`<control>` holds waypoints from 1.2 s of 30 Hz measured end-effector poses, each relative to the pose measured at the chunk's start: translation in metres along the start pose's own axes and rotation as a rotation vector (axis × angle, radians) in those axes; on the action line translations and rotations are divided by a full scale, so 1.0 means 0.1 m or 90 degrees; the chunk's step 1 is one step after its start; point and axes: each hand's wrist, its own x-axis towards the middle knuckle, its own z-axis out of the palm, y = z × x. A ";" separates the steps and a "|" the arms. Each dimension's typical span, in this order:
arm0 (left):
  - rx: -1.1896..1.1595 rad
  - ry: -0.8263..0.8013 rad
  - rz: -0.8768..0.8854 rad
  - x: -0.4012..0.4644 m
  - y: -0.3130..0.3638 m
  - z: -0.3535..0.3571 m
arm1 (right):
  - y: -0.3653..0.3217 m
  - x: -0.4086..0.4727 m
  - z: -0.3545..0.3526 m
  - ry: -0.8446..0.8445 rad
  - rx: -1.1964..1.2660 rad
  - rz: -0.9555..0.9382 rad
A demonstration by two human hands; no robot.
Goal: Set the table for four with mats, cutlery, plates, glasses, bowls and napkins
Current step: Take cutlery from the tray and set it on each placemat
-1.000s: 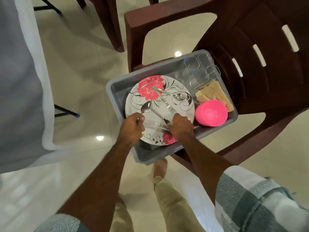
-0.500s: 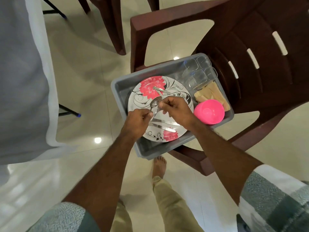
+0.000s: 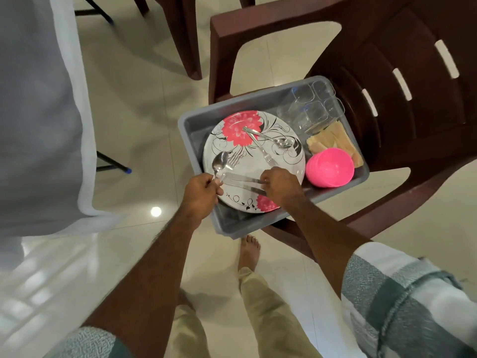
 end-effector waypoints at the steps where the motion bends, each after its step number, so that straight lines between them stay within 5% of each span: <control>1: -0.002 -0.002 -0.002 -0.01 -0.01 0.00 | -0.05 0.00 0.02 -0.001 -0.063 -0.019; 8: -0.018 -0.005 -0.007 -0.07 -0.12 -0.05 | -0.19 0.08 0.17 0.033 -0.246 -0.037; 18: -0.033 0.024 -0.010 -0.17 -0.17 -0.16 | -0.20 0.12 0.20 -0.071 -0.249 -0.073; 26: -0.012 0.019 -0.014 -0.22 -0.31 -0.23 | -0.17 0.00 0.28 0.071 -0.155 -0.089; 31: -0.014 0.013 -0.015 -0.23 -0.32 -0.17 | -0.23 -0.04 0.39 0.057 -0.223 -0.102; 36: -0.022 0.003 -0.011 -0.24 -0.31 -0.13 | -0.27 -0.08 0.46 0.060 -0.121 -0.039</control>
